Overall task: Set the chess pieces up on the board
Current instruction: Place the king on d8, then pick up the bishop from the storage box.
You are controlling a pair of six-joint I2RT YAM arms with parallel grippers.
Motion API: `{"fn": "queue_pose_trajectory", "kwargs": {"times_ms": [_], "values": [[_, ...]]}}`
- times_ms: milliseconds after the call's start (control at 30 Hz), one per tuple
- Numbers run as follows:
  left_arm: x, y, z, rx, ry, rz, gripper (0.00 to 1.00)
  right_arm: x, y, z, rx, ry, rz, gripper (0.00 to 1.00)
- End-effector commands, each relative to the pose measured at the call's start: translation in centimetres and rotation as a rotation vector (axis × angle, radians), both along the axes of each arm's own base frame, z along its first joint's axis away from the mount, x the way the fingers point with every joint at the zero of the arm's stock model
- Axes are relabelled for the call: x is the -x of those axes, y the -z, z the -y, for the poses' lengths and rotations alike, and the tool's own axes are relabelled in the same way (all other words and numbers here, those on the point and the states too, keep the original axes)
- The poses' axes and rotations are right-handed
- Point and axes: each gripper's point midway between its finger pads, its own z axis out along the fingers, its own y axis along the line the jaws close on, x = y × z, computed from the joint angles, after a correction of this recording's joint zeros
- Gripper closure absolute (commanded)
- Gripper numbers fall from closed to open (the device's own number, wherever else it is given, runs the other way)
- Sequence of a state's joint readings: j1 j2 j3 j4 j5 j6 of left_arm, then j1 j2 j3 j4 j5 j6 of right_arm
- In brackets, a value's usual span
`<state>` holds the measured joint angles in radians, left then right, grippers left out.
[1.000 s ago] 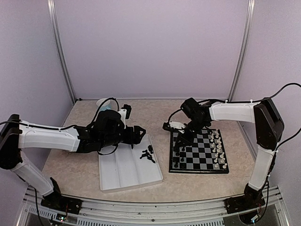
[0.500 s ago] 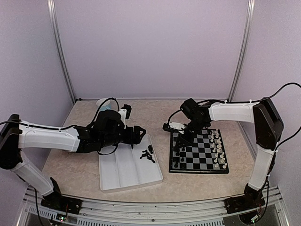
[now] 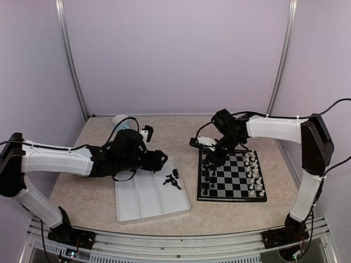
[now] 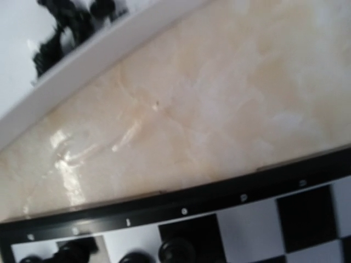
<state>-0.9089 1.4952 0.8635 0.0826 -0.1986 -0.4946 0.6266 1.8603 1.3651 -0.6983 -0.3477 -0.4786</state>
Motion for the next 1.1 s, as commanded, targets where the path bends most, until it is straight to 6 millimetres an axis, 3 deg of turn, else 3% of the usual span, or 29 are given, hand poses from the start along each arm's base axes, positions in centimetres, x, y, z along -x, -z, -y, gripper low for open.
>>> {"fn": "queue_pose_trajectory", "kwargs": {"times_ms": [0, 167, 233, 367, 567, 700, 800, 1067], "values": [[0.7, 1.7, -0.8, -0.117, 0.011, -0.085, 0.24, 0.2, -5.2, -0.5, -0.084, -0.022, 0.082, 0.69], [1.1, 5.4, -1.7, -0.292, 0.059, -0.21, 0.43, 0.9, -6.4, 0.4, -0.117, -0.022, 0.114, 0.69], [1.1, 7.5, -1.8, -0.347, 0.077, -0.278, 0.45, 1.1, -6.7, 0.7, -0.126, -0.021, 0.122, 0.69], [0.9, 8.9, -1.0, -0.358, 0.104, -0.33, 0.43, 1.5, -7.3, 1.1, -0.141, -0.024, 0.138, 0.69], [0.1, 9.1, 1.2, -0.283, 0.132, -0.343, 0.4, 2.3, -7.5, 1.5, -0.152, -0.038, 0.15, 0.69], [1.8, 8.1, 5.0, -0.235, 0.307, -0.304, 0.39, 2.6, -7.7, 1.7, -0.155, -0.041, 0.155, 0.69], [3.1, 7.6, 6.6, -0.296, 0.402, -0.23, 0.39, 2.6, -7.8, 1.7, -0.156, -0.041, 0.156, 0.69], [2.5, 8.6, 6.0, -0.398, 0.53, -0.156, 0.45, 2.8, -7.8, 1.7, -0.159, -0.047, 0.154, 0.7]]}}
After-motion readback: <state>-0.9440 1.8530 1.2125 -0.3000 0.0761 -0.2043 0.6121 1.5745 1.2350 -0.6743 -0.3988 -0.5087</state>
